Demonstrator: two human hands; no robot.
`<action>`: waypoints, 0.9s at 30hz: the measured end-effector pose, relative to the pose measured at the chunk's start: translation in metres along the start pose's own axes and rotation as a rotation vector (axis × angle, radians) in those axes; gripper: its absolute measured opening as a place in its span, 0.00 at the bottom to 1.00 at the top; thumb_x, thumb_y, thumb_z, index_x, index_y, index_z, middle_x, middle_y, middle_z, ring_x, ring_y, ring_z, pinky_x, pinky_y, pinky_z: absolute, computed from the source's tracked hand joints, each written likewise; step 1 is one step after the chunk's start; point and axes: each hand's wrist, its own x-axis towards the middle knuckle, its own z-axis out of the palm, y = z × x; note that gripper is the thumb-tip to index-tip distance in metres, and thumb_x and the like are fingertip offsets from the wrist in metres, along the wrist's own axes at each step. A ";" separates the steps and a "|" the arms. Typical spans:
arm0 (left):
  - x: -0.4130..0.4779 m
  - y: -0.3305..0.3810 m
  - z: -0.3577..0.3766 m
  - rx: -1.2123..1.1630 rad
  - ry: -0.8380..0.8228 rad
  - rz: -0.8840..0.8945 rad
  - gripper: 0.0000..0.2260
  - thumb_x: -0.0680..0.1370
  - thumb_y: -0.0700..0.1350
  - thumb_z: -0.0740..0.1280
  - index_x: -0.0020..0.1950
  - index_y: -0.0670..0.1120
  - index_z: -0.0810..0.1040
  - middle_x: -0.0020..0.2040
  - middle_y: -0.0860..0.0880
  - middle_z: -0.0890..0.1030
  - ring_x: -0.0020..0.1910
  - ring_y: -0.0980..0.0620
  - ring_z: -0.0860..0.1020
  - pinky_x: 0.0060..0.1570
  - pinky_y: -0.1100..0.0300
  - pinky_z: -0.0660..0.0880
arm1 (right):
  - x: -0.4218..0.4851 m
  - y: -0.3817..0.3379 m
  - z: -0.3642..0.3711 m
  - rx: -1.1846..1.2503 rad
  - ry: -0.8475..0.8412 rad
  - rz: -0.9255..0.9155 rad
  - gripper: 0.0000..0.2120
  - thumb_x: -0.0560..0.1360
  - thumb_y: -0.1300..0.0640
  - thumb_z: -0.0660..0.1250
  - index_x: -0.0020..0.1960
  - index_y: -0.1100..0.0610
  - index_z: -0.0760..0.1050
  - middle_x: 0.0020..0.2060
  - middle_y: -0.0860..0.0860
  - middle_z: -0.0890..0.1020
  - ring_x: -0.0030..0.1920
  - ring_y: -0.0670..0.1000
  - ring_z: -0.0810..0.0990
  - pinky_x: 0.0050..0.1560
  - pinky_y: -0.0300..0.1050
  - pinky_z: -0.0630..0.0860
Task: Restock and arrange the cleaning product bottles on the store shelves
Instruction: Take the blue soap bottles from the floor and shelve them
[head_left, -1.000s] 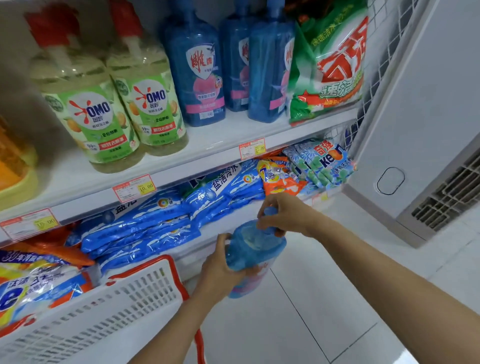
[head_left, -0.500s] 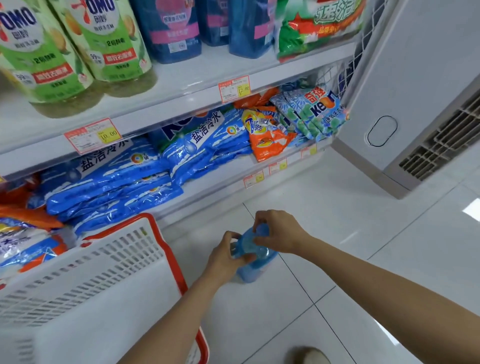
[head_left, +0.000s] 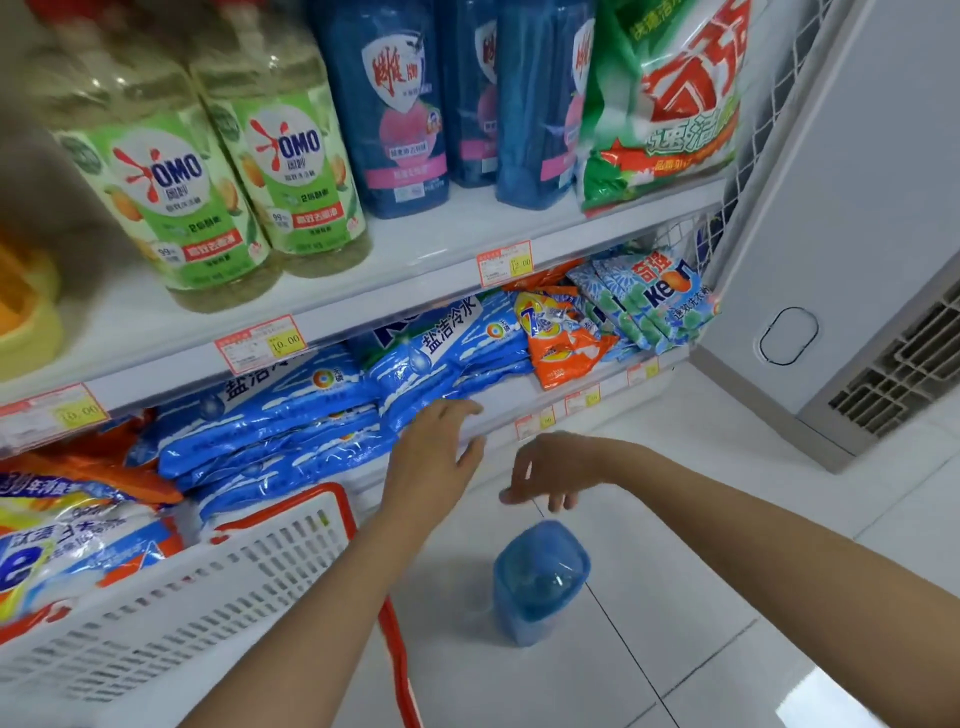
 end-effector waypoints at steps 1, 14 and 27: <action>0.017 0.005 -0.017 0.020 0.149 0.081 0.15 0.80 0.46 0.66 0.66 0.47 0.75 0.64 0.48 0.75 0.63 0.48 0.73 0.59 0.52 0.73 | 0.005 -0.006 -0.024 0.077 0.157 -0.085 0.18 0.76 0.43 0.70 0.57 0.56 0.77 0.45 0.53 0.83 0.40 0.51 0.84 0.45 0.45 0.83; 0.154 0.005 -0.052 0.564 0.264 0.120 0.29 0.80 0.56 0.62 0.79 0.51 0.60 0.78 0.43 0.63 0.76 0.40 0.61 0.76 0.44 0.48 | 0.080 -0.025 -0.248 0.700 1.043 -0.376 0.55 0.69 0.52 0.78 0.79 0.60 0.42 0.77 0.59 0.56 0.77 0.58 0.56 0.77 0.58 0.58; 0.155 0.005 -0.049 0.541 0.364 0.137 0.25 0.78 0.54 0.59 0.74 0.50 0.69 0.70 0.45 0.74 0.68 0.42 0.72 0.69 0.44 0.63 | 0.078 -0.024 -0.264 0.599 1.114 -0.322 0.52 0.56 0.39 0.81 0.69 0.62 0.60 0.61 0.55 0.72 0.62 0.56 0.75 0.64 0.51 0.74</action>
